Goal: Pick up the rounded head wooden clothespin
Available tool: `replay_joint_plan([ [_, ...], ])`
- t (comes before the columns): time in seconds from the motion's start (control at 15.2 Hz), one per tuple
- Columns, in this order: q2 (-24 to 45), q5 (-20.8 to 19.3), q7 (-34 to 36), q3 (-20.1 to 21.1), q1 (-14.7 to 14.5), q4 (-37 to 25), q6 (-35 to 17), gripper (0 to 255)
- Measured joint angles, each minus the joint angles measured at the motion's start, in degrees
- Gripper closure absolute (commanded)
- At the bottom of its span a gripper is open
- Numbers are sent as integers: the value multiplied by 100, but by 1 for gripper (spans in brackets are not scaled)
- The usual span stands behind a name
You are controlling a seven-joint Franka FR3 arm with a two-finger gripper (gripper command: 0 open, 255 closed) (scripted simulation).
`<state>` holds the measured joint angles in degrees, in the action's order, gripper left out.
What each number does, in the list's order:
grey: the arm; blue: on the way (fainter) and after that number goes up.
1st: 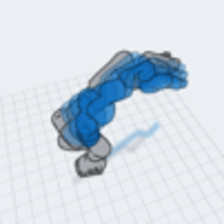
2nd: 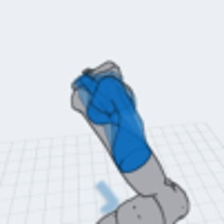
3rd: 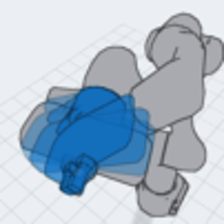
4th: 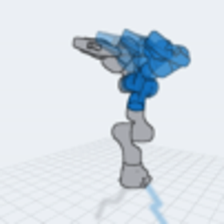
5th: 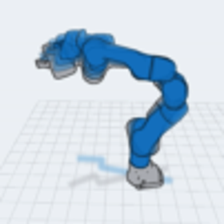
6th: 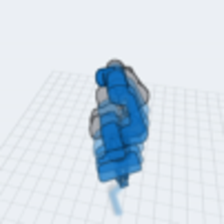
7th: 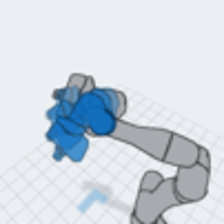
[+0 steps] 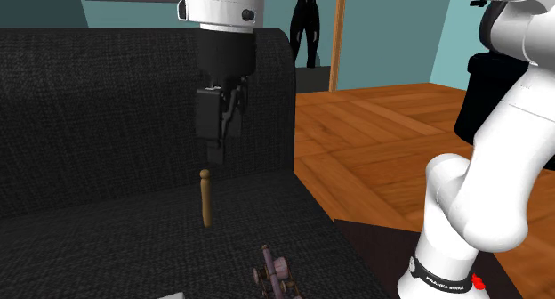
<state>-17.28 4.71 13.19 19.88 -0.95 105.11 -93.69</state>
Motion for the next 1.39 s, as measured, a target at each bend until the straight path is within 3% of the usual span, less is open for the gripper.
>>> replay_joint_plan([
  [0.2, 563, -160, 455, 282, -46, -634, 139, 0],
  [0.66, 565, -151, 513, 322, -66, -146, -343, 0],
  [0.73, 554, -146, 514, 323, -68, -108, -371, 255],
  [1.39, 540, -142, 515, 324, -70, -68, -403, 255],
])
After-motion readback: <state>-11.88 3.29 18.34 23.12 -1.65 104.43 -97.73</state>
